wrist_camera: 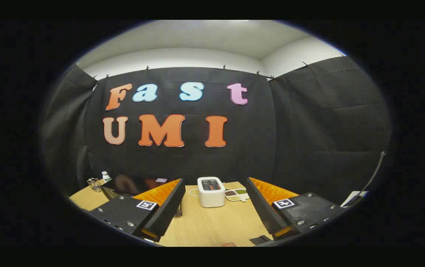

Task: Open the toaster oven, put the food inside, and close the toaster oven door.

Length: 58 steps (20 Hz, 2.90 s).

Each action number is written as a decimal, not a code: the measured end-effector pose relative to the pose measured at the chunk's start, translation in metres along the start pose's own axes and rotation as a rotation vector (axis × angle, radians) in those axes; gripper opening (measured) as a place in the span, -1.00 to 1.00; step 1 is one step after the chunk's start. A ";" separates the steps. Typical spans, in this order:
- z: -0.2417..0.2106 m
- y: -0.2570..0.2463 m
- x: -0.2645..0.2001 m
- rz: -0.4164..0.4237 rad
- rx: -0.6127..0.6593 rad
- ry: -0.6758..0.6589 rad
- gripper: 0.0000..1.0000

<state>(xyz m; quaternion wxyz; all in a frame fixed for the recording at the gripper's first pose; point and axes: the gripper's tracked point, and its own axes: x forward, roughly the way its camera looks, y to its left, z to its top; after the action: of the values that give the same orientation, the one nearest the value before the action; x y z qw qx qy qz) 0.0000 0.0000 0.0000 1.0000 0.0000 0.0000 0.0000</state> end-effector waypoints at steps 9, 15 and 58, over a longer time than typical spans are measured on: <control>0.003 0.010 0.000 0.003 -0.019 0.004 0.96; 0.000 0.017 0.002 0.007 -0.022 0.014 0.96; -0.157 0.340 0.132 0.228 -0.079 0.321 0.97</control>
<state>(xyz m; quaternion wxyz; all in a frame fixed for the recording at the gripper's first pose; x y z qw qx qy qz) 0.1317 0.3399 -0.1570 0.9799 -0.0392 0.1594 0.1132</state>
